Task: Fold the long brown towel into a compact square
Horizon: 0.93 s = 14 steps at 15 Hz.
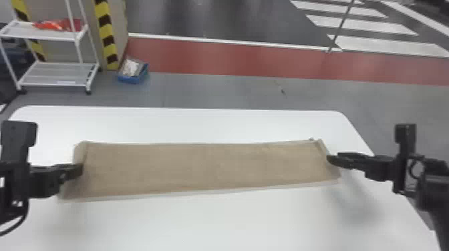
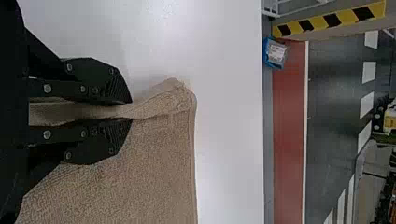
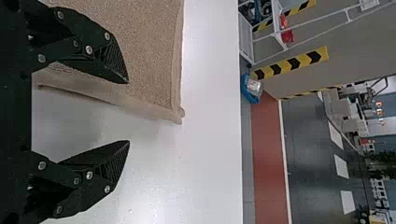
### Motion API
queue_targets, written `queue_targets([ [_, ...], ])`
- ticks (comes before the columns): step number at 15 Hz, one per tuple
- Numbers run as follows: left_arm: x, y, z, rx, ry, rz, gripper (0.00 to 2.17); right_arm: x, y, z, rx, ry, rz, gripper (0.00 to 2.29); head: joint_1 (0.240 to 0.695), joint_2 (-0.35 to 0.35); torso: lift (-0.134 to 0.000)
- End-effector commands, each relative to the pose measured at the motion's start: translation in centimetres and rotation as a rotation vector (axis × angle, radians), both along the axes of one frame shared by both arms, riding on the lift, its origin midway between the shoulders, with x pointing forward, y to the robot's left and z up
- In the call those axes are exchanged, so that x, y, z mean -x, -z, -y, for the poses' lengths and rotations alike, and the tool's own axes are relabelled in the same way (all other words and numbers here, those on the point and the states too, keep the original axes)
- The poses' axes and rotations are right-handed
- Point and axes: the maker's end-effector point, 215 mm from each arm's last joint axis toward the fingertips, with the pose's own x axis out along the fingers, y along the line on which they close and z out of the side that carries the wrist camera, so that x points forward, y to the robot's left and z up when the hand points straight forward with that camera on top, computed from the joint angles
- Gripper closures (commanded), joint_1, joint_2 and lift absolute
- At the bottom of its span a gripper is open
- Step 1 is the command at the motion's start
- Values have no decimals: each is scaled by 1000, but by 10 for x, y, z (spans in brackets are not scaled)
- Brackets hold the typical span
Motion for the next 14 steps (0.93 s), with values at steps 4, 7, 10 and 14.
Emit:
queue_targets([
  [4,13,-17,22,50,27,-35,1652,5,-13,-13,-21,-4,33,505,695,-187,-124],
  [7,7,-31,38,93,39,-39,1652,7,-32,-20,-42,12,93,505,695,-191,-124],
  [10,-1,-51,62,165,60,-53,1652,12,-46,-30,-97,1,143,505,695,-204,-124],
  [14,-13,-76,109,291,111,-83,1652,9,-36,-106,-153,-94,145,508,695,-205,-124],
])
